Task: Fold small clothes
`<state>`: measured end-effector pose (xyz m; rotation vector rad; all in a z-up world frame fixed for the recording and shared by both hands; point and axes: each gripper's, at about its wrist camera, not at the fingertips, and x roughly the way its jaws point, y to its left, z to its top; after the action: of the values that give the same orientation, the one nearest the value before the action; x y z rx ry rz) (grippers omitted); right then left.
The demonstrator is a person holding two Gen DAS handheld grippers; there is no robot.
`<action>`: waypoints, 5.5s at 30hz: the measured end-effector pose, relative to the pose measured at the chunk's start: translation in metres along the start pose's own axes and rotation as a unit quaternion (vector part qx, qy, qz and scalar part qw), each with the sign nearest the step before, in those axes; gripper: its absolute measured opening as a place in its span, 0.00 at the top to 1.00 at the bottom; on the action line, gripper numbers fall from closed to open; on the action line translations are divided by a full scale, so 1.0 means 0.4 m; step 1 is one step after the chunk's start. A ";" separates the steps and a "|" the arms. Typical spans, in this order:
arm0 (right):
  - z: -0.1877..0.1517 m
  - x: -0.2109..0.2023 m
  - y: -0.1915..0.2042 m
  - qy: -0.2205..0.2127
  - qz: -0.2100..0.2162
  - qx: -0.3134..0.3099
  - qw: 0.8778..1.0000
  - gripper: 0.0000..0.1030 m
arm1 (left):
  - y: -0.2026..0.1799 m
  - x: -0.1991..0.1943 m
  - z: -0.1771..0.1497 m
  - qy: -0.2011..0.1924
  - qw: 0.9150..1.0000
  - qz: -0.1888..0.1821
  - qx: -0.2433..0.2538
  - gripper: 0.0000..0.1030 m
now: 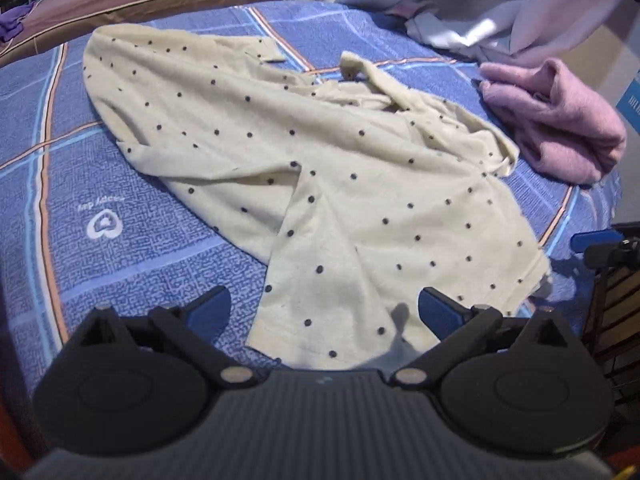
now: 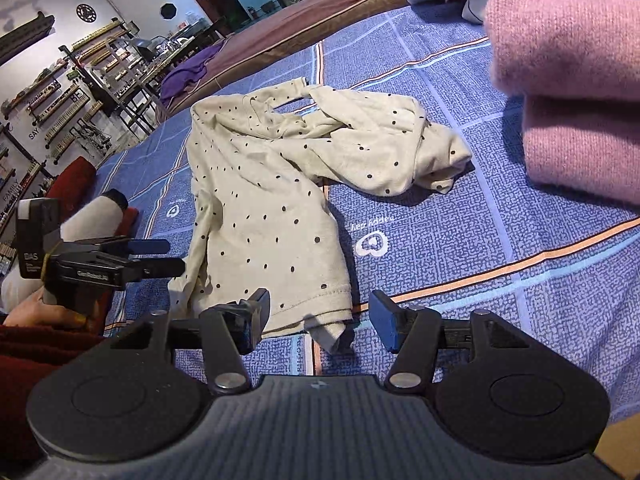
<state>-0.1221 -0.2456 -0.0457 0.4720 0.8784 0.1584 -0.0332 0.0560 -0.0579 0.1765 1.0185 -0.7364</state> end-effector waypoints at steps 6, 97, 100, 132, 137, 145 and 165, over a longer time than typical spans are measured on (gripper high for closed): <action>-0.020 0.007 -0.018 -0.001 0.003 0.024 1.000 0.01 | 0.017 0.011 -0.023 -0.015 0.999 0.028 -0.013 0.53; 0.686 0.292 -0.038 -0.040 -0.137 -0.262 0.954 0.00 | 0.247 0.144 0.603 -0.040 0.979 0.169 0.107 0.12; 0.667 0.325 -0.018 -0.011 -0.108 -0.260 0.959 0.00 | 0.296 0.181 0.670 -0.051 0.974 0.191 0.110 0.12; 0.634 0.335 -0.105 -0.003 -0.070 -0.131 0.989 0.00 | 0.764 0.034 0.689 -0.037 0.931 0.361 -0.030 0.97; 0.631 0.352 -0.088 0.004 -0.069 -0.141 0.988 0.00 | 0.982 -0.126 0.570 0.010 0.876 0.472 -0.095 0.97; 0.640 0.392 -0.077 0.014 -0.090 -0.148 0.985 0.00 | 1.034 -0.282 0.423 0.029 0.880 0.453 -0.139 0.80; 0.598 0.361 -0.084 0.028 -0.072 -0.151 0.986 0.00 | 0.242 0.335 0.646 0.059 0.985 0.054 0.155 0.73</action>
<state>0.1518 -0.3081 -0.0326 0.1214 0.9221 0.1687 0.2532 -0.0541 -0.0492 0.5469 0.9937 -0.7903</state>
